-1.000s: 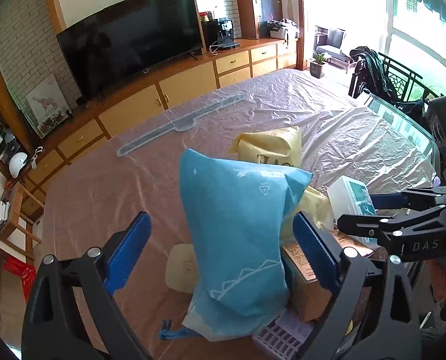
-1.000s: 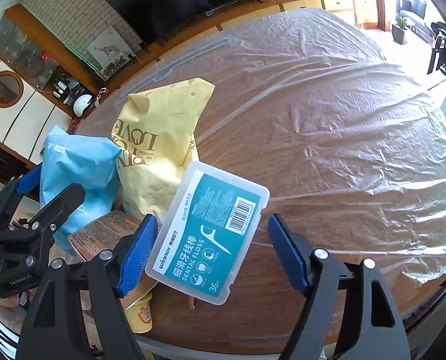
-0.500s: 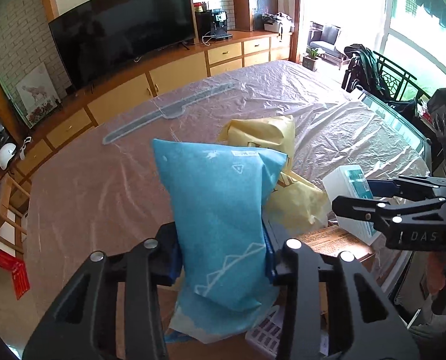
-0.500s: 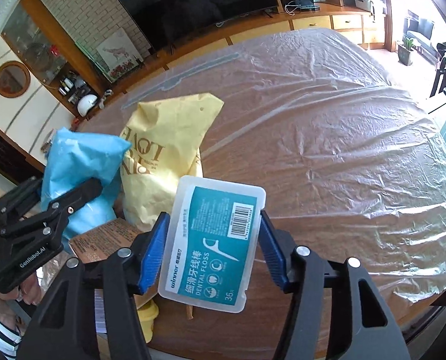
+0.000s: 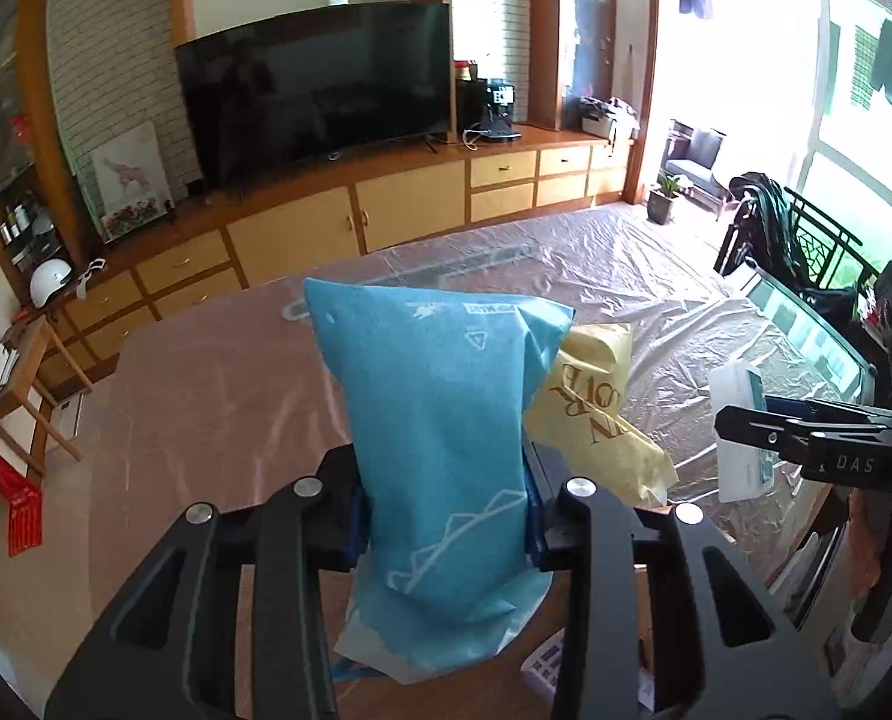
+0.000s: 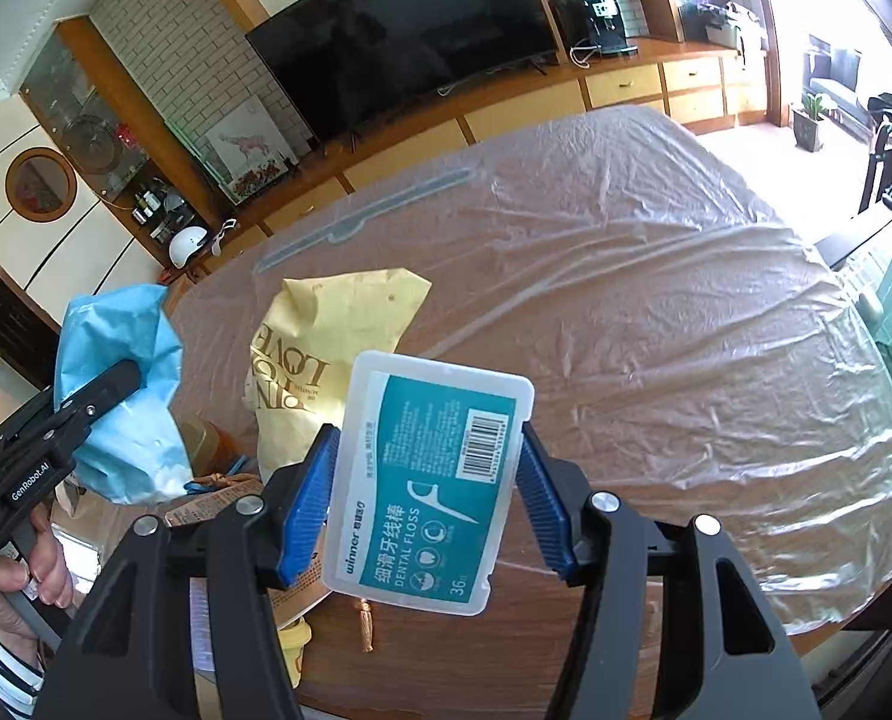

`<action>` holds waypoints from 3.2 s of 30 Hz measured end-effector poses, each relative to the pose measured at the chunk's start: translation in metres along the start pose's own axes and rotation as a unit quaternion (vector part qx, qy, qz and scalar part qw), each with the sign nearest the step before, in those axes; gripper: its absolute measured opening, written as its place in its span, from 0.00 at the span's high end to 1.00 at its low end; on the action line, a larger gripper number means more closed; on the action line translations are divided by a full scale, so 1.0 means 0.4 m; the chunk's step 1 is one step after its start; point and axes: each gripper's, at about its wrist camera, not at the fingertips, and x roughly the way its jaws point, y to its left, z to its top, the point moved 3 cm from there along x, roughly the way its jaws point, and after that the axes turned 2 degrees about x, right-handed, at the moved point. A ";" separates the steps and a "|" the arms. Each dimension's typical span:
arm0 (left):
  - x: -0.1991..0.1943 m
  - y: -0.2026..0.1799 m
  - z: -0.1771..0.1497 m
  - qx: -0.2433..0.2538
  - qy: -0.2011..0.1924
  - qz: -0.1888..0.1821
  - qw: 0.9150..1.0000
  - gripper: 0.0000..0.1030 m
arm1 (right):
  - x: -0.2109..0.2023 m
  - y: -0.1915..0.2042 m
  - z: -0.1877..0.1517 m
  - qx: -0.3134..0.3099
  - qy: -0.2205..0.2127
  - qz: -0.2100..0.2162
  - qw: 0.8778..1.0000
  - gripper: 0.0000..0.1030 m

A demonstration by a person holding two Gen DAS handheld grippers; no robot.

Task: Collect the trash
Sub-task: 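Carry the floss box with the right tool while the left tool carries the wrapper to the bin, then open the right tool over the bin while the left tool drops the blue wrapper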

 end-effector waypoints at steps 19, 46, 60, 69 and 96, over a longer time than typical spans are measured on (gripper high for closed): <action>-0.089 0.045 -0.118 -0.060 0.007 0.016 0.998 0.62 | -0.100 0.040 -0.030 -0.048 -0.007 0.043 0.998 0.45; -0.223 -0.091 -0.297 -0.034 0.025 -0.041 0.998 0.62 | -0.215 0.148 -0.256 -0.167 0.051 0.127 0.976 0.45; -0.229 -0.213 -0.393 0.025 0.058 -0.063 0.996 0.62 | -0.208 0.139 -0.360 -0.203 0.089 0.107 0.969 0.45; -0.203 -0.256 -0.449 0.039 0.089 -0.083 0.992 0.62 | -0.187 0.137 -0.404 -0.217 0.110 0.090 0.966 0.45; -0.083 -0.261 -0.547 0.035 0.163 -0.063 0.984 0.62 | -0.073 0.112 -0.503 -0.271 0.152 0.031 0.950 0.45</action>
